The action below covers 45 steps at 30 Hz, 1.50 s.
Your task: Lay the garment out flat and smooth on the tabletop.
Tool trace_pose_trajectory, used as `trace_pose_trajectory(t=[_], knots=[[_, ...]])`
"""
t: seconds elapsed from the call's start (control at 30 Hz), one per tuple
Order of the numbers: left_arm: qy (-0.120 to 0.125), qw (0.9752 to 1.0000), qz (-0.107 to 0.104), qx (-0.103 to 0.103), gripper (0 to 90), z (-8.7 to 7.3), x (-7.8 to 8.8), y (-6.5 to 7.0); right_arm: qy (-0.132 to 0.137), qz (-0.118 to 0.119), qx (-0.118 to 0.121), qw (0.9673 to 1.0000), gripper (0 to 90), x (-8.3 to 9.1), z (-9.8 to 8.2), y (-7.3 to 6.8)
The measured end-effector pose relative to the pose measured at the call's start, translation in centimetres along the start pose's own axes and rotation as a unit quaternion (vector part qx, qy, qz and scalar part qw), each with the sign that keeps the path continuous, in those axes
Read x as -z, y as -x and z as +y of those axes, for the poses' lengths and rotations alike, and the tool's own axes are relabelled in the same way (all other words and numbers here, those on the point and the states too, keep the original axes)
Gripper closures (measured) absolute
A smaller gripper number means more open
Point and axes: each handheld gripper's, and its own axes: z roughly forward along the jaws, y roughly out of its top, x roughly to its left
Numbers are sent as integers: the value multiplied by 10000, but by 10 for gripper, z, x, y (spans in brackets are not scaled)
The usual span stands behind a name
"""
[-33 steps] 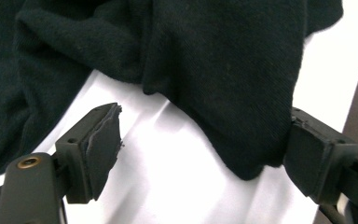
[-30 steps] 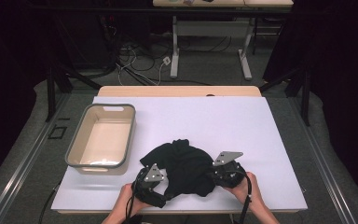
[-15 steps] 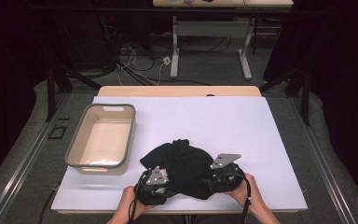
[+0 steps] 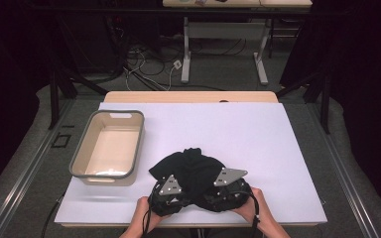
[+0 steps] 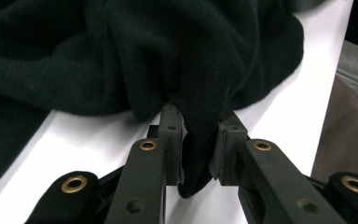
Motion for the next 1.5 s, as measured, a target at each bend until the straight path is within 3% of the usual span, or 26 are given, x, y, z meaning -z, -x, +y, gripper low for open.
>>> trace_pose_trajectory(t=[0.1, 0.23, 0.3, 0.4, 0.57, 0.7, 0.97, 1.1, 1.17, 1.23, 1.37, 1.5], knots=[[37, 10000, -6, -2, 762, 2, -4, 1, -146, 46, 107, 9998, 304, -7, -2, -2], [-4, 10000, -23, -41, 698, 2, -4, 0, -342, -126, 215, 9991, 489, -16, -6, -2], [-71, 9999, 75, -72, 623, 3, -2, -2, -332, -245, 292, 9987, 548, -18, -8, -2], [-108, 9995, 265, -124, 452, 4, 3, -1, -282, -248, 182, 9991, 603, -20, -11, 0], [-81, 9993, 345, -132, 312, 1, 13, -6, -203, -320, 148, 9992, 692, -16, -12, 2], [-49, 9993, 368, -13, 215, -3, 17, -14, -77, -319, 40, 9995, 721, -9, -11, 5], [0, 9991, 432, -12, 179, -3, 18, -16, 300, -538, -315, 9976, 742, 14, -12, 21], [-68, 9984, 560, 51, 179, -5, 16, -19, 213, -629, -487, 9966, 742, 14, -18, 31], [-130, 9978, 642, 123, 179, -6, 16, -21, 96, -546, -499, 9972, 736, 9, -20, 35], [-109, 9980, 593, 193, 179, -7, 15, -21, -16, -472, -473, 9978, 726, 4, -21, 34], [-84, 9991, 413, 56, 179, -4, 15, -14, -129, -441, -257, 9986, 682, 2, -17, 26], [-170, 9997, 143, -111, 180, -1, 9, -1, -110, -416, -289, 9987, 676, 3, -17, 25]])
